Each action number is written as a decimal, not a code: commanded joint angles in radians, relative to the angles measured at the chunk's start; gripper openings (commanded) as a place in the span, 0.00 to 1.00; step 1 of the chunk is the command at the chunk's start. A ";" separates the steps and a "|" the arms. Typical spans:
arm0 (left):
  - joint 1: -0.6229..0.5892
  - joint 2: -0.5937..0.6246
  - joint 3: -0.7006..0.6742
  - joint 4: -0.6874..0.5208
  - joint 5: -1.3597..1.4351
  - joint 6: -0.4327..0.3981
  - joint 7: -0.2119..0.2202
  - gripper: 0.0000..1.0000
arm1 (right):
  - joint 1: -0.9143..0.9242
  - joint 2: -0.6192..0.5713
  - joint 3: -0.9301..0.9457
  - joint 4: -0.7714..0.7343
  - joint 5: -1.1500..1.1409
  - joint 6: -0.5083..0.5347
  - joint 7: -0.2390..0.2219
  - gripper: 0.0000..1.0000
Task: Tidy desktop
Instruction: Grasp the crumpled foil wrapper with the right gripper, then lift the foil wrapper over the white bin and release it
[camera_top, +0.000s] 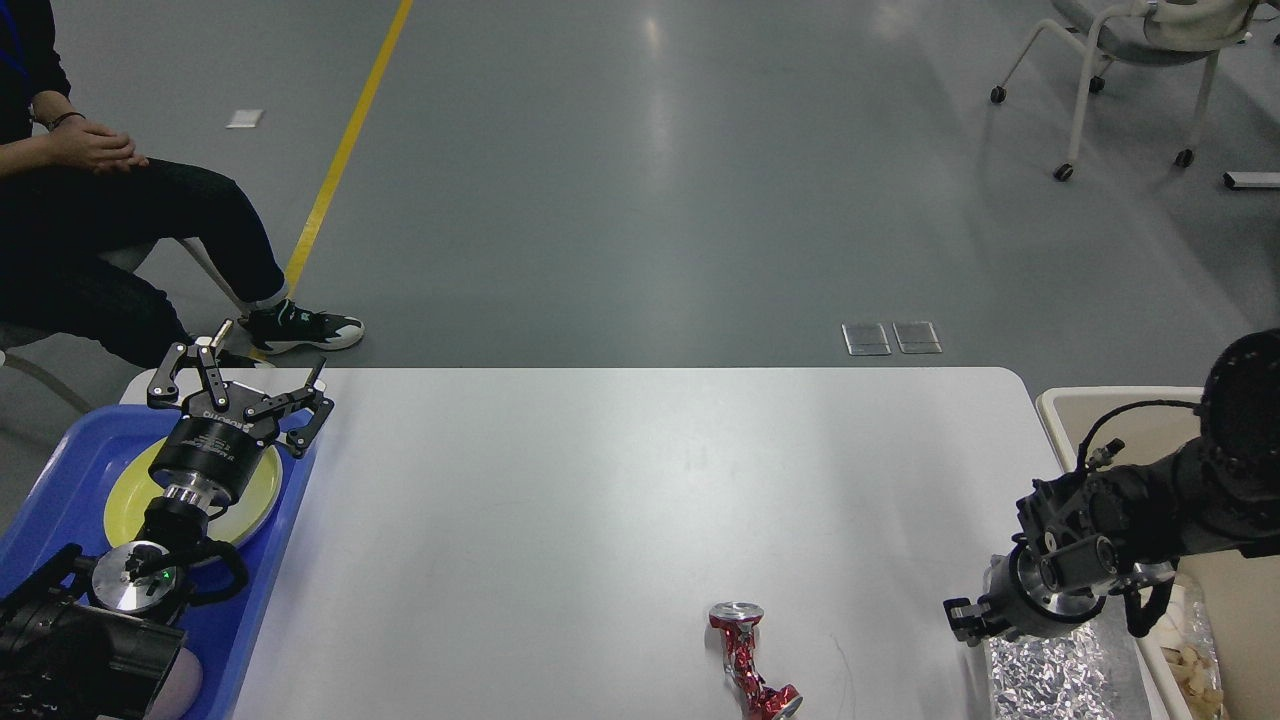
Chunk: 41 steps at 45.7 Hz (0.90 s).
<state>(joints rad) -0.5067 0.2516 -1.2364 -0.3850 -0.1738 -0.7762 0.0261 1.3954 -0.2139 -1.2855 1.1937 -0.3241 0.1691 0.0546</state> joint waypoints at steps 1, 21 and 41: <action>0.000 0.000 0.000 0.000 -0.001 0.000 0.000 0.97 | 0.025 -0.002 0.006 0.004 0.002 0.000 0.001 0.00; -0.001 0.000 0.000 0.000 -0.001 0.000 0.000 0.97 | 0.039 -0.018 0.006 0.009 0.005 0.007 0.001 0.00; 0.001 0.000 0.000 0.000 0.000 0.000 0.000 0.97 | 0.197 -0.097 0.002 0.081 0.004 0.012 0.007 0.00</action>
<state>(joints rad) -0.5070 0.2516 -1.2364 -0.3850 -0.1733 -0.7762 0.0261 1.5013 -0.2651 -1.2837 1.2327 -0.3192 0.1799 0.0569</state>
